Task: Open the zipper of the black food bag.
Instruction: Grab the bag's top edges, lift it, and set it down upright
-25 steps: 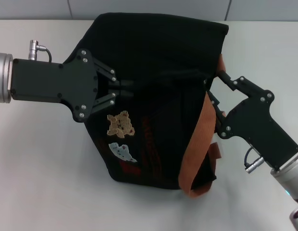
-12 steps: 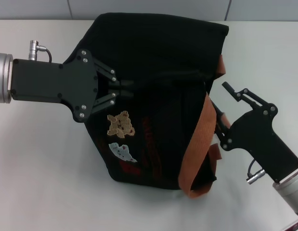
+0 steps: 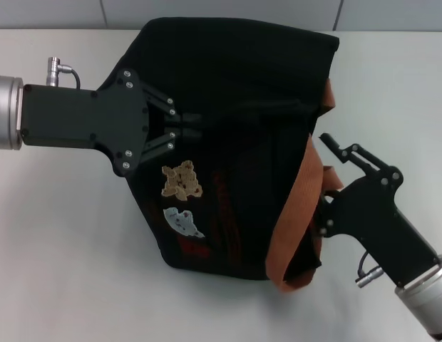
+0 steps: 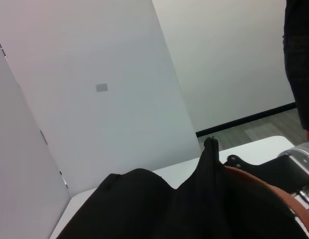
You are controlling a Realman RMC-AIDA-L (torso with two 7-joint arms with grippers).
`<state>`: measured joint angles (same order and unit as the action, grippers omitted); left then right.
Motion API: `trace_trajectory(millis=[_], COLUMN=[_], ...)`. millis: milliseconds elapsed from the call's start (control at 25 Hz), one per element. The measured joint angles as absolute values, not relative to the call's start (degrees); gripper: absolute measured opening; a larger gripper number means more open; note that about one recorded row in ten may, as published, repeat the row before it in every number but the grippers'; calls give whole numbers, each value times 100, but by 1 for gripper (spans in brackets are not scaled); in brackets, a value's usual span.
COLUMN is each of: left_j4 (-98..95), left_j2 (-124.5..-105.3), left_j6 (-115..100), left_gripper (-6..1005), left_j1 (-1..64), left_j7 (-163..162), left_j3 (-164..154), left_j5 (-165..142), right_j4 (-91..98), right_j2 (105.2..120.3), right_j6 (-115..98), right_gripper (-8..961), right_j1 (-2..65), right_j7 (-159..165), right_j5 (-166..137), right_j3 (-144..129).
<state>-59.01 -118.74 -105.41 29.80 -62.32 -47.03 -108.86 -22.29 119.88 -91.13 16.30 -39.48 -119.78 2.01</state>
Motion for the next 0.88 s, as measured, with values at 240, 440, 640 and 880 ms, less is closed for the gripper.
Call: trace_trajectory(millis=[240, 440, 640, 880], left_j4=[-5856, -5826, -5821, -5803], left_j2=[-11874, -11874, -11874, -11874], left_j6=[-10505, -10464, -10435, -10430], left_gripper=[74, 75, 75, 75], left_j1=[3002, 3026, 3025, 3017], left_j7=[-6230, -6230, -6231, -6231], left_j3=[-4779, -4890, -4918, -4921], left_j5=[-10879, -10870, -10870, -10870], right_j4=[-2360, -2482, -2516, -2519], right_j2=[11988, 11988, 11988, 11988], right_j6=[-8944, -8704, -8517, -8523], right_gripper=[372, 375, 372, 369], right_j1=[1677, 1776, 1814, 1824], right_j7=[-3950, -3906, -3904, -3902], right_j5=[-11947, -11927, -11926, -11923], right_j3=[238, 509, 734, 765])
